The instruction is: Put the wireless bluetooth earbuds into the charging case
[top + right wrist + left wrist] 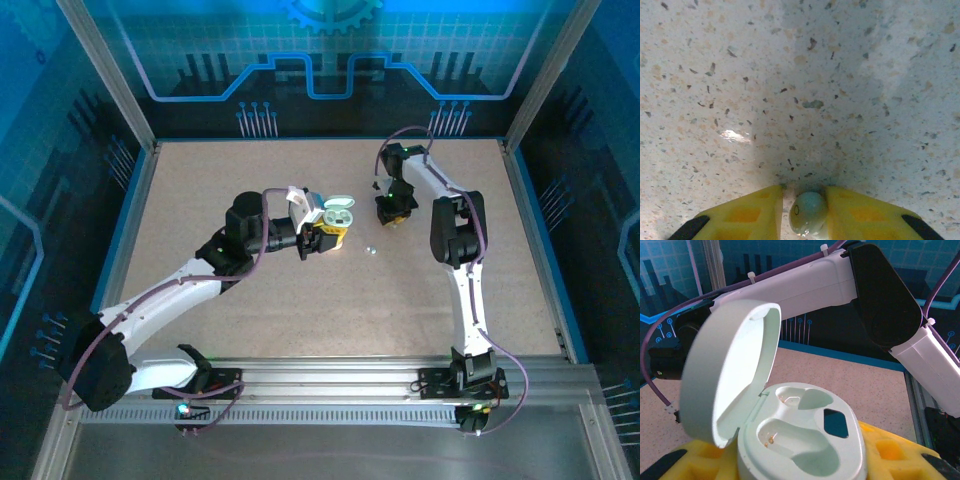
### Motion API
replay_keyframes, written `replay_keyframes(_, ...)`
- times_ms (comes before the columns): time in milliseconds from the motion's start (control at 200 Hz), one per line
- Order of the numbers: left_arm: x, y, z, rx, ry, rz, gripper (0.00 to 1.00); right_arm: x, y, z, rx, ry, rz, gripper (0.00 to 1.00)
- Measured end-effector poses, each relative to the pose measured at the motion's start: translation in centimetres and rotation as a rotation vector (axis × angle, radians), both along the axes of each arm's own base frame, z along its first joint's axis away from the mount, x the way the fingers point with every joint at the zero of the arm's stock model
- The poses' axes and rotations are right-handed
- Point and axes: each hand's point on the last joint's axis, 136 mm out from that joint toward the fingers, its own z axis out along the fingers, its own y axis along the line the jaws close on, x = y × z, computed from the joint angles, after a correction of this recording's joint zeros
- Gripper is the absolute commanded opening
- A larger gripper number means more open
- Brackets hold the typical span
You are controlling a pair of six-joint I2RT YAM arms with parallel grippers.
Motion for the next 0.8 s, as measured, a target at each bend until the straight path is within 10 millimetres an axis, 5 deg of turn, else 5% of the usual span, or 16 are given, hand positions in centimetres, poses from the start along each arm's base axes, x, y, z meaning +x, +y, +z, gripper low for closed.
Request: replay_keyframes(800,0.0,0.0,0.0,0.0,0.0,0.0,0.27,0.15,0.11,0.14,0.061,0.015,-0.061,0.2)
